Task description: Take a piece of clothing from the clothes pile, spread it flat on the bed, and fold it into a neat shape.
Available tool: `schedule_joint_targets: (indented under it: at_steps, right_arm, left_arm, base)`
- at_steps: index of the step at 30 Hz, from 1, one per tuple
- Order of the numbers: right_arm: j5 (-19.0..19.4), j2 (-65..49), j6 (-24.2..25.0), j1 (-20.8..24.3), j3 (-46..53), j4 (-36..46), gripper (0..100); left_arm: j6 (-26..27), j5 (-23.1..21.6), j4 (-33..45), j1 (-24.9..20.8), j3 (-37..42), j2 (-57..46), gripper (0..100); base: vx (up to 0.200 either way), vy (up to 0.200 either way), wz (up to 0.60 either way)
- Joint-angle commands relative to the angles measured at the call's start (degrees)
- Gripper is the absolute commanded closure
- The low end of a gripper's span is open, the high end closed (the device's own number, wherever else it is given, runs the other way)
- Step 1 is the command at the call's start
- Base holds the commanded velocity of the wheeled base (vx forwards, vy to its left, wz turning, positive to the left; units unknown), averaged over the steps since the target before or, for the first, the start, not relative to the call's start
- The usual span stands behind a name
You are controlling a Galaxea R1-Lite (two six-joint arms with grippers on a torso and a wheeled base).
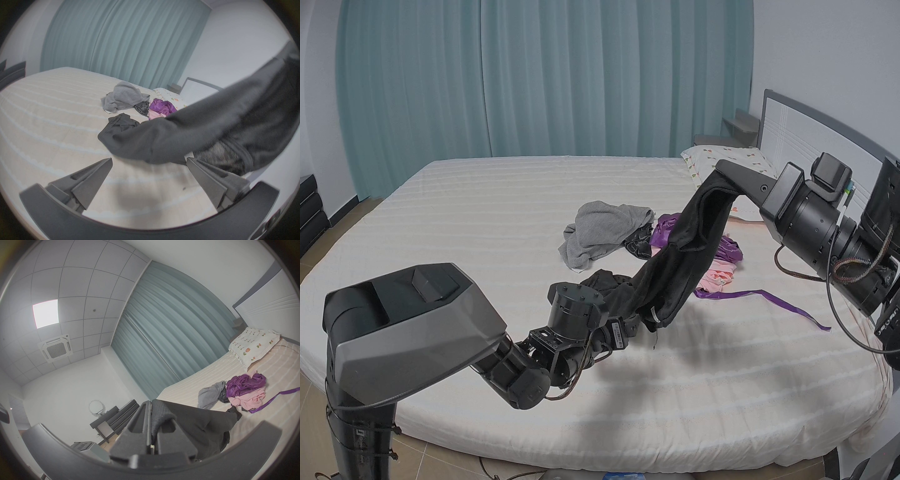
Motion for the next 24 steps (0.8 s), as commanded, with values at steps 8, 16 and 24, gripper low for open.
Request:
schedule_joint_targets:
  at_steps: [8,16,24]
  right_arm:
    - [-0.06,-2.0,-0.01,2.23,-0.31,-0.07,100]
    - [0.03,-2.7,-0.1,1.52,-0.49,-0.51,100]
    - [0.73,-1.82,0.25,-2.08,-3.39,-0.25,100]
  left_arm:
    - [-3.26,2.45,0.86,4.04,-10.15,6.13,0]
    - [-2.74,7.19,2.88,5.62,-20.08,12.2,0]
    - [1.75,12.99,4.55,8.52,-25.53,15.45,0]
  base:
    - [0.0,0.0,0.0]
    - [0.0,0.0,0.0]
    - [0.0,0.0,0.0]
